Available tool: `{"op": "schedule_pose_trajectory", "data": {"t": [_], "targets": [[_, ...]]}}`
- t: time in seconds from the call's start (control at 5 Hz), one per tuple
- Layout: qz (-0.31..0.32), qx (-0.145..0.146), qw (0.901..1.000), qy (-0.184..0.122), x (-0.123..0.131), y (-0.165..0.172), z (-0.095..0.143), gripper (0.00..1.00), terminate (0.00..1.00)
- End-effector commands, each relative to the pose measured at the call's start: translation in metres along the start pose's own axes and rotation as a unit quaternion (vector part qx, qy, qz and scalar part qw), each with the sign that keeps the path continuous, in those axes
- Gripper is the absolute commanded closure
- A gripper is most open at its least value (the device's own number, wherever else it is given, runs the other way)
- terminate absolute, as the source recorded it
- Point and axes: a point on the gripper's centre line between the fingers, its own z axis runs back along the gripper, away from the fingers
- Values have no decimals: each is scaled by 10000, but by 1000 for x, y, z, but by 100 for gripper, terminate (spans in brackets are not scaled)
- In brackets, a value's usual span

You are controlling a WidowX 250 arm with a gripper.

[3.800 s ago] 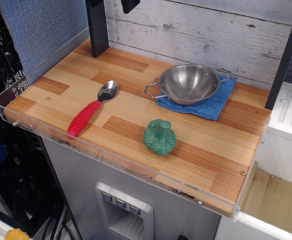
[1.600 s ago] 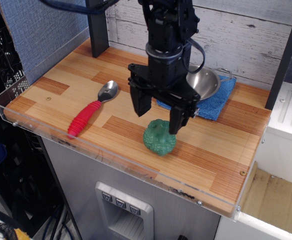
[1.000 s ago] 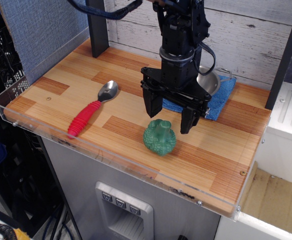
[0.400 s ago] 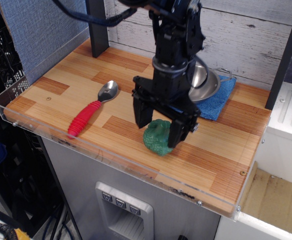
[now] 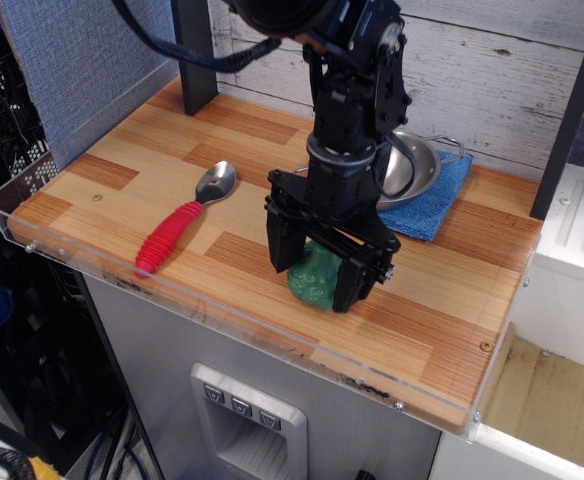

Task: Place the green vegetable inside the pot.

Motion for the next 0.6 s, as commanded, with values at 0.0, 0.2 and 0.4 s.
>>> {"op": "schedule_pose_trajectory", "data": {"t": [0.0,0.2,0.4], "targets": [[30,5,9997,-226,10,6,8,0,0],[33,-4,9996,-264,12,7,10,100,0],[-36,5,9997,-255,12,7,11,100,0]]}}
